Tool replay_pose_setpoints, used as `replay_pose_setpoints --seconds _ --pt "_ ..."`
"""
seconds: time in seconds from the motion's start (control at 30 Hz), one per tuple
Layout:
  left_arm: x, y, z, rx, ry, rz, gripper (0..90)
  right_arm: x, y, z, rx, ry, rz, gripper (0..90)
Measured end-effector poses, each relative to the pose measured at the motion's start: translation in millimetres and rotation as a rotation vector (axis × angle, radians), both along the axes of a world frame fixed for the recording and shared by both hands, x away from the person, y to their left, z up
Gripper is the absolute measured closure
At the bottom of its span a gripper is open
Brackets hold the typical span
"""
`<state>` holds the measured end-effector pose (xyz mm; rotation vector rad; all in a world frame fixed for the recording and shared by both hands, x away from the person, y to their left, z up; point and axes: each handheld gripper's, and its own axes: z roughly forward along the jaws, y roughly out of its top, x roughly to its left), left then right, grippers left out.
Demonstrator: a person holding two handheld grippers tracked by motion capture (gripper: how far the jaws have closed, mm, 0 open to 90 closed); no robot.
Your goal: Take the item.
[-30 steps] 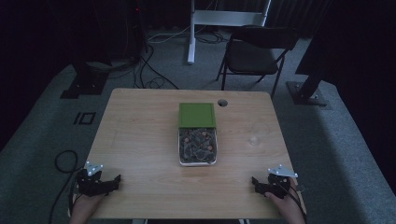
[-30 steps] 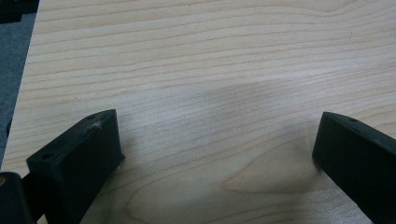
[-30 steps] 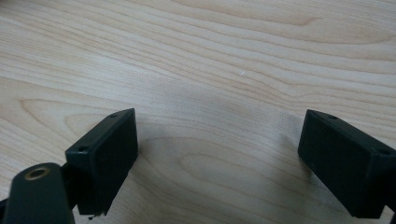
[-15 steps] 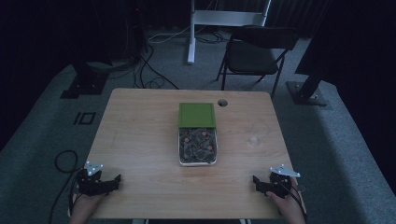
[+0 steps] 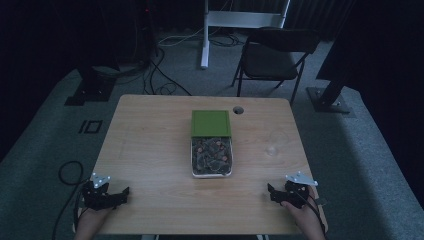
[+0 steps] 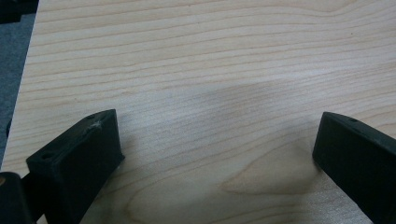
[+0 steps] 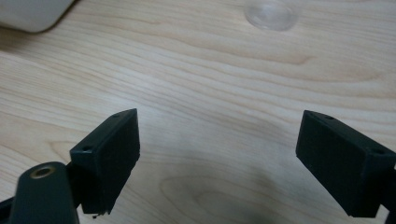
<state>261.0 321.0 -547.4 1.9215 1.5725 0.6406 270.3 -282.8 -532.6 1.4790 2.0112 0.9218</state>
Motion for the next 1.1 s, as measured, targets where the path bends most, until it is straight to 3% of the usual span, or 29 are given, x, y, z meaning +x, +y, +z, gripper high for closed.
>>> replay_pose_setpoints --seconds 0.43,1.1 --pt "0.0 0.0 0.0 0.000 0.000 0.000 1.7 4.4 12.4 24.2 0.006 -0.054 0.016 13.5" --pt "0.0 0.0 0.0 0.000 0.000 0.000 1.7 5.0 30.3 49.8 0.041 -0.111 0.058 13.5"
